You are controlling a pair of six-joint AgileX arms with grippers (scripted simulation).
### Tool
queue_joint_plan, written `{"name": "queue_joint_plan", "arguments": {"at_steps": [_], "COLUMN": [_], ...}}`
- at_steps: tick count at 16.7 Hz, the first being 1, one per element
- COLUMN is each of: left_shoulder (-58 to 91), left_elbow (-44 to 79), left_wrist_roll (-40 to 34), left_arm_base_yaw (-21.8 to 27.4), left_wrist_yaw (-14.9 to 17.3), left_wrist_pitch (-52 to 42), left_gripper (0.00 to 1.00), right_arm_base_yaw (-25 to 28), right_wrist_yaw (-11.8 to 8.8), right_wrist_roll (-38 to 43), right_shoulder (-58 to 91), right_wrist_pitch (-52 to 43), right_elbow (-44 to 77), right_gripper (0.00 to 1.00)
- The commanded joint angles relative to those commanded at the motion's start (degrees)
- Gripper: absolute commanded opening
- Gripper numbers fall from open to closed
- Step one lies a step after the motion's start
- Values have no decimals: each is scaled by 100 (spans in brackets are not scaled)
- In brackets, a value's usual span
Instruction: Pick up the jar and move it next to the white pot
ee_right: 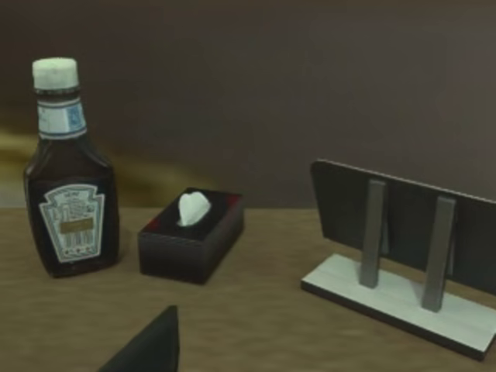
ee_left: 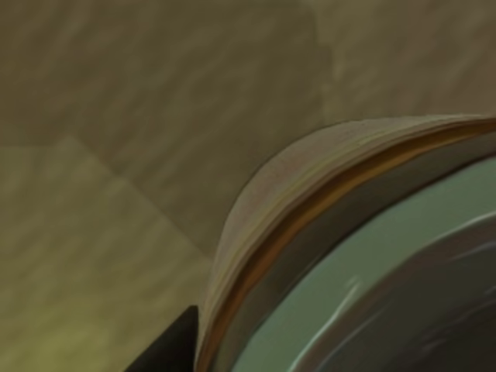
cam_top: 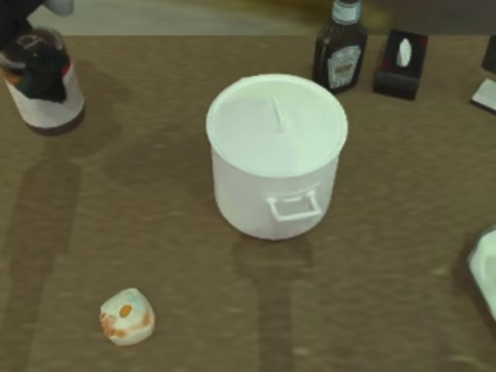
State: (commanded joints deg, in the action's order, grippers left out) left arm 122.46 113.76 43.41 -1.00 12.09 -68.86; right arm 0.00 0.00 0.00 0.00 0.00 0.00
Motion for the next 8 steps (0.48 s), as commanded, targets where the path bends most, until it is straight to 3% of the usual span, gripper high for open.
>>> {"name": "queue_joint_plan", "arguments": {"at_steps": [5, 8], "left_shoulder": [2, -117], "left_elbow": [-26, -336], "left_wrist_roll": [-67, -625], "left_arm_base_yaw": [67, 268], "left_wrist_yaw": [-26, -200], "left_wrist_pitch": [22, 231], "left_gripper": [0, 0], "right_arm_base_yaw": [0, 0], "right_wrist_yaw": [0, 0], "right_wrist_roll": [0, 0], "right_shoulder": [0, 0], "right_wrist_pitch": [0, 0], "right_elbow": [0, 0], "right_gripper": [100, 100]}}
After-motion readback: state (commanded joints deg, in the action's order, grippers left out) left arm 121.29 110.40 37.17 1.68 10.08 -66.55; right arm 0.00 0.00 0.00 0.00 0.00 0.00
